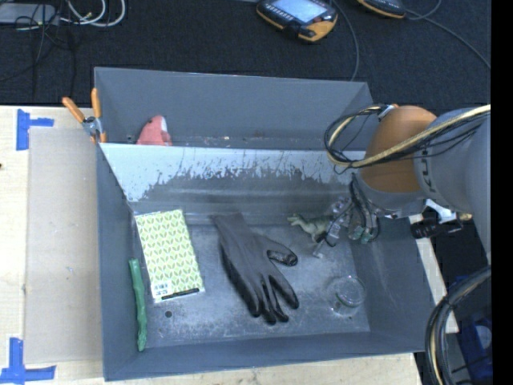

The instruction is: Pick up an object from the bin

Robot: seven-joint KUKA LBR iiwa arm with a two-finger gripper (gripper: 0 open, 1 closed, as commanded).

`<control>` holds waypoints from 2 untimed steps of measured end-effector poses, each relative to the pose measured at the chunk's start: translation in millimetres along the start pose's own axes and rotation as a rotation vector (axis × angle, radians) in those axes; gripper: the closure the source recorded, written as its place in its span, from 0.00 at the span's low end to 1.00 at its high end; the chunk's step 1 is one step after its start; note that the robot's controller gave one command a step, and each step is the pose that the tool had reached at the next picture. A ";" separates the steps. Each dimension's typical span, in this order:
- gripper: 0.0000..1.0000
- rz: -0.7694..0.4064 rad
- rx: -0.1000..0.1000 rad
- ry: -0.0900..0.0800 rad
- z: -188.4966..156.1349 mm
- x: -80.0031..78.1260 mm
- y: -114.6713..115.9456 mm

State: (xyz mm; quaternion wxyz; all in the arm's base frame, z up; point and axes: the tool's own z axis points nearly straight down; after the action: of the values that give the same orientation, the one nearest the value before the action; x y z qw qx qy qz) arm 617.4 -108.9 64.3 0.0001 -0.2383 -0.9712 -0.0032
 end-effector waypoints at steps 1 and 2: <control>1.00 0.013 0.000 0.000 -1.7 0.0 -0.7; 1.00 0.022 0.002 0.007 -10.3 2.0 -1.6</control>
Offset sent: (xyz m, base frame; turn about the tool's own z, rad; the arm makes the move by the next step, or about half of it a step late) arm 0.0001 0.0000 0.0673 0.0000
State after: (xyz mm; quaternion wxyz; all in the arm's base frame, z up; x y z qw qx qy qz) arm 614.9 -109.5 74.6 0.0040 -0.2491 -0.9685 -0.0030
